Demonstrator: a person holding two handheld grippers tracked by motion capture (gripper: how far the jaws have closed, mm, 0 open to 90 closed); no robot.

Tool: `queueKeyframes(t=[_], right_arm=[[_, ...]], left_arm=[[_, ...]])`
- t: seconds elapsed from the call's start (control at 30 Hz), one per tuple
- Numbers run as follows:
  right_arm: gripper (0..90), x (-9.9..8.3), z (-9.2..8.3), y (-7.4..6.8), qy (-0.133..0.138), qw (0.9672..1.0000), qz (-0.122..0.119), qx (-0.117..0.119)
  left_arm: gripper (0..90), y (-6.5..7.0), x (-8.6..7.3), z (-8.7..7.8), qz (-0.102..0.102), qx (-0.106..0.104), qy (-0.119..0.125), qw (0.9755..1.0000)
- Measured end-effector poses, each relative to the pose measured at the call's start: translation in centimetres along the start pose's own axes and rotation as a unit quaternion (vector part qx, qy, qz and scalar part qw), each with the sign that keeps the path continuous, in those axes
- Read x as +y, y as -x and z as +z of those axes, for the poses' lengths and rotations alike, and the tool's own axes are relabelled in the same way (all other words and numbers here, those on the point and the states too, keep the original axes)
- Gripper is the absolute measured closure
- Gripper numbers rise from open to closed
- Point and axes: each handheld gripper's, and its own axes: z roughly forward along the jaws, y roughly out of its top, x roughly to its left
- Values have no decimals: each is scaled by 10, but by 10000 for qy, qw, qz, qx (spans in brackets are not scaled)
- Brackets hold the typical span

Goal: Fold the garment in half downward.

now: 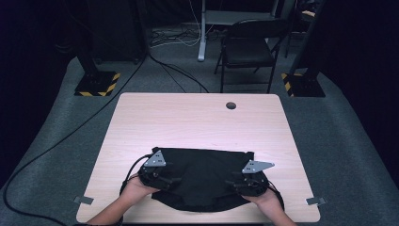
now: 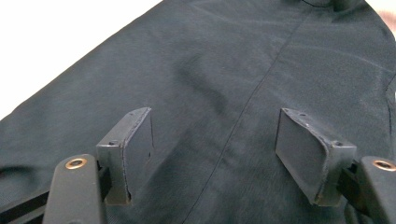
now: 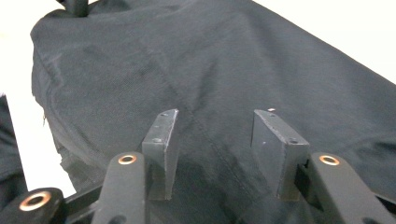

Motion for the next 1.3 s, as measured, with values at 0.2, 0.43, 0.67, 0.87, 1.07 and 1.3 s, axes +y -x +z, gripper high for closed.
queueKeyframes(t=[0.2,0.43,0.67,0.87,1.07,1.3], right_arm=[[484,-4,11,0,-187,9998,-109,21],[463,-11,17,1,-347,9994,-73,53],[452,-15,19,-2,-427,9989,-200,-46],[448,-18,21,-3,-485,9985,-233,-101],[460,-20,20,-6,-524,9974,-476,-164],[469,-21,18,-3,-558,9968,-556,-114]], left_arm=[[281,-1,-4,10,30,-16,-190,9998],[281,-4,-12,14,-29,1,-362,9993],[300,-2,-15,16,164,56,-543,9984],[304,-4,-20,16,171,3,-588,9981],[309,-4,-21,15,282,-37,-609,9977],[313,0,-18,18,261,-20,-651,9975]])
